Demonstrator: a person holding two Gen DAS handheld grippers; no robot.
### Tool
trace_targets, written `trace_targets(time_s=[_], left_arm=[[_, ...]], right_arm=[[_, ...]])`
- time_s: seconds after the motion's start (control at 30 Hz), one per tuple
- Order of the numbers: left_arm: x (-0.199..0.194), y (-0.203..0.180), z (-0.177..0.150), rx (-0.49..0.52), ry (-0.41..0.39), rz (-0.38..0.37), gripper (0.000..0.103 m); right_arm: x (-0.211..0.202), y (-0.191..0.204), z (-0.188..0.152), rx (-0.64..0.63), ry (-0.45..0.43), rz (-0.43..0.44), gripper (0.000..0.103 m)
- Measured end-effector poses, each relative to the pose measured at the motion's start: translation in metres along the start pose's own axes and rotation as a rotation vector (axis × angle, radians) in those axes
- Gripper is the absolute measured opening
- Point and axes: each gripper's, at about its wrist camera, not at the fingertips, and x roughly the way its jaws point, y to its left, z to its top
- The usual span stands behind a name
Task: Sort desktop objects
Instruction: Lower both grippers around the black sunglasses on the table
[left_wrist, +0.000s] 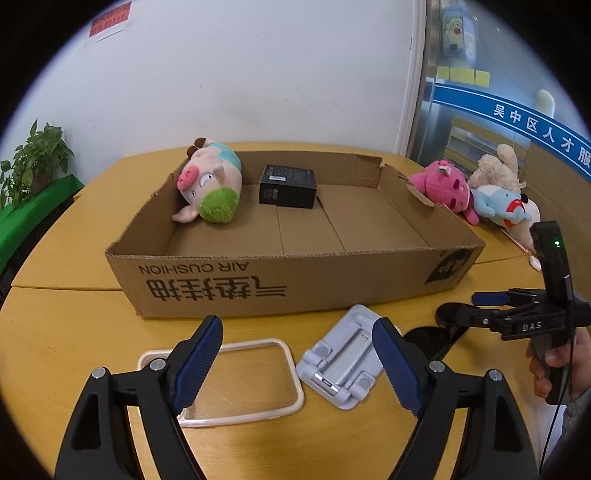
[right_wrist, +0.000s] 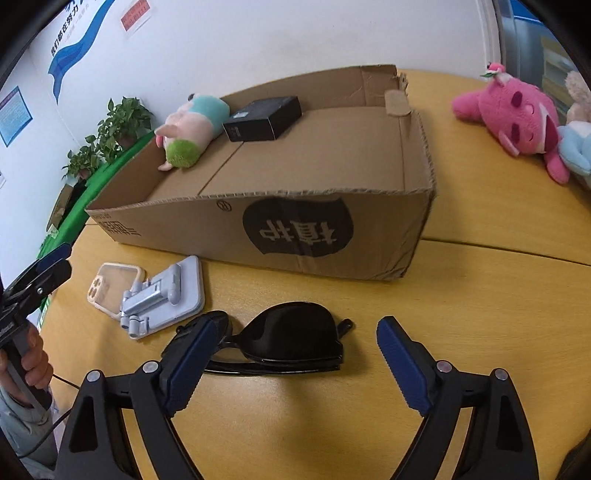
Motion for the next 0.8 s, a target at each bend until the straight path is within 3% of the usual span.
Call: trace_targets(time_s=[0.13, 0.43, 0.63, 0.8], left_arm=[[0.003, -0.006, -0.007, 0.035, 0.020, 0.003, 0.083], [0.003, -0.009, -0.015, 0.035, 0.049, -0.079, 0.083], [0.008, -0.020, -0.023, 0.044, 0.088, -0.144, 0.083], [0.011, -0.018, -0.026, 0.006, 0.128, -0.175, 0.083]], right_arm=[[0.012, 0.007, -0.008, -0.002, 0.023, 0.037, 0.082], [-0.007, 0.046, -0.054, -0.110, 0.073, 0.124, 0.082], [-0.007, 0.045, -0.053, -0.161, 0.088, 0.041, 0.079], [-0.010, 0.069, -0.064, -0.187, 0.108, 0.162, 0.078]])
